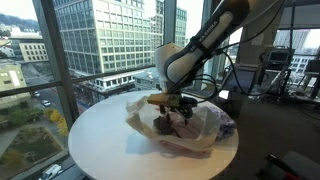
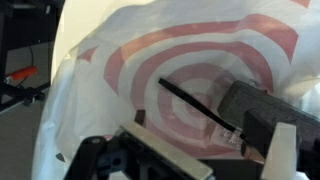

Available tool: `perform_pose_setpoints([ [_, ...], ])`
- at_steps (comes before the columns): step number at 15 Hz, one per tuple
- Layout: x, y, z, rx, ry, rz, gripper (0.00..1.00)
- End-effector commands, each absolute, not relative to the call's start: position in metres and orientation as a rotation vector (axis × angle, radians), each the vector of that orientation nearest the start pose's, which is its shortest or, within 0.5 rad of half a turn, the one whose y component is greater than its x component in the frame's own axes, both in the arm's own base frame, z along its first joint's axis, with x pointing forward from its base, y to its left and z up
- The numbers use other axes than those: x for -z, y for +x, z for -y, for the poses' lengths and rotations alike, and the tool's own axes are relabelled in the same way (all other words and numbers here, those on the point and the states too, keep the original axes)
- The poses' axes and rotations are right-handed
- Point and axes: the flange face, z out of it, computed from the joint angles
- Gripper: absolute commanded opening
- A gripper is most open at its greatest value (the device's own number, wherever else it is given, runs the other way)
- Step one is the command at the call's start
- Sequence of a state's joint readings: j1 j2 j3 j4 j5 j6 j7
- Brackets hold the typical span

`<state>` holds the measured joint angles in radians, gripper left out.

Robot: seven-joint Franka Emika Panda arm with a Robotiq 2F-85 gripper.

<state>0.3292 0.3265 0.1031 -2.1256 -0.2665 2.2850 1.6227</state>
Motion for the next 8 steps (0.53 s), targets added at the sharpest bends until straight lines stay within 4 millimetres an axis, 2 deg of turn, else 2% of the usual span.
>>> perform_pose_setpoints([
  [1, -0.24, 0.526, -0.234, 0.176, -3.108, -1.395, 1.0],
  [5, -0.226, 0.545, -0.247, 0.274, -3.227, -1.14, 1.0],
  [8, -0.215, 0.557, -0.257, 0.23, -3.256, -0.979, 1.0],
])
